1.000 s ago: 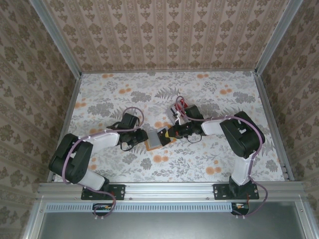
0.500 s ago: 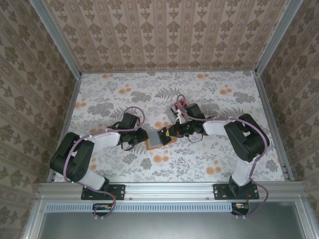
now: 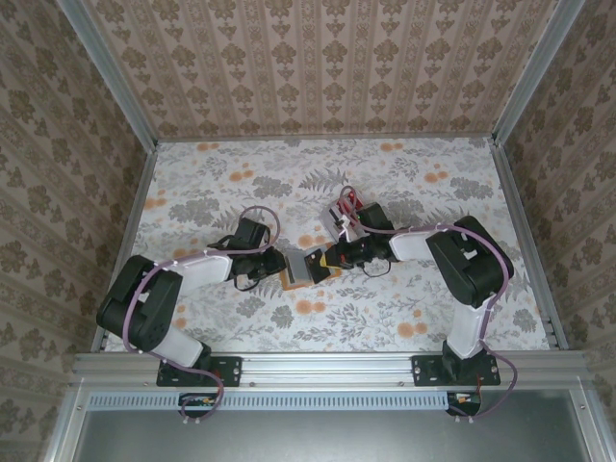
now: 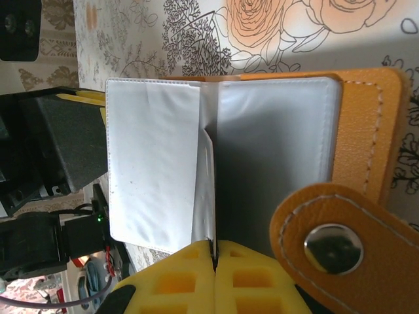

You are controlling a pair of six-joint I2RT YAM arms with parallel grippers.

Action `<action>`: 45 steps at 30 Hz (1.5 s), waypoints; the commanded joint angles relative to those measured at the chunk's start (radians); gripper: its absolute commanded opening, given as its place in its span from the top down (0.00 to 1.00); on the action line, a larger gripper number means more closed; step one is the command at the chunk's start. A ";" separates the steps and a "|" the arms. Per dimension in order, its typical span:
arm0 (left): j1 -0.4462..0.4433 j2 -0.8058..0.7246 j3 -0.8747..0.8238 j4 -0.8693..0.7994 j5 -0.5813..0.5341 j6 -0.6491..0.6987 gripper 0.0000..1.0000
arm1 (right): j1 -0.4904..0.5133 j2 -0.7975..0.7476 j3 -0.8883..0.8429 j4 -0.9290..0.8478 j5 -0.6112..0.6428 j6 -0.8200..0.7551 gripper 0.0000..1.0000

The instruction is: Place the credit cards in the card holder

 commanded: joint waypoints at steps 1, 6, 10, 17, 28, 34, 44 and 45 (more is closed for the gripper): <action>-0.001 0.026 -0.008 -0.014 0.001 0.025 0.77 | 0.005 0.033 0.033 0.005 -0.053 -0.001 0.99; -0.005 0.012 -0.004 -0.020 -0.005 0.029 0.77 | 0.002 0.057 0.046 0.027 -0.086 0.018 0.99; -0.010 0.004 -0.003 -0.023 -0.011 0.028 0.78 | 0.002 0.080 0.063 0.040 -0.107 0.029 0.99; -0.021 0.006 0.002 -0.022 -0.014 0.031 0.79 | -0.003 0.114 0.078 0.066 -0.087 0.043 1.00; -0.026 0.006 0.005 -0.016 -0.010 0.036 0.81 | 0.029 0.099 0.080 0.032 -0.001 0.034 1.00; -0.029 0.006 0.006 -0.015 -0.013 0.035 0.84 | 0.069 0.081 0.066 0.012 0.108 0.042 1.00; -0.040 0.012 0.010 -0.014 -0.013 0.030 0.89 | 0.202 0.027 0.095 -0.124 0.440 0.041 0.99; -0.041 0.011 0.012 -0.013 -0.013 0.029 0.89 | 0.217 0.032 0.109 -0.145 0.463 0.032 0.98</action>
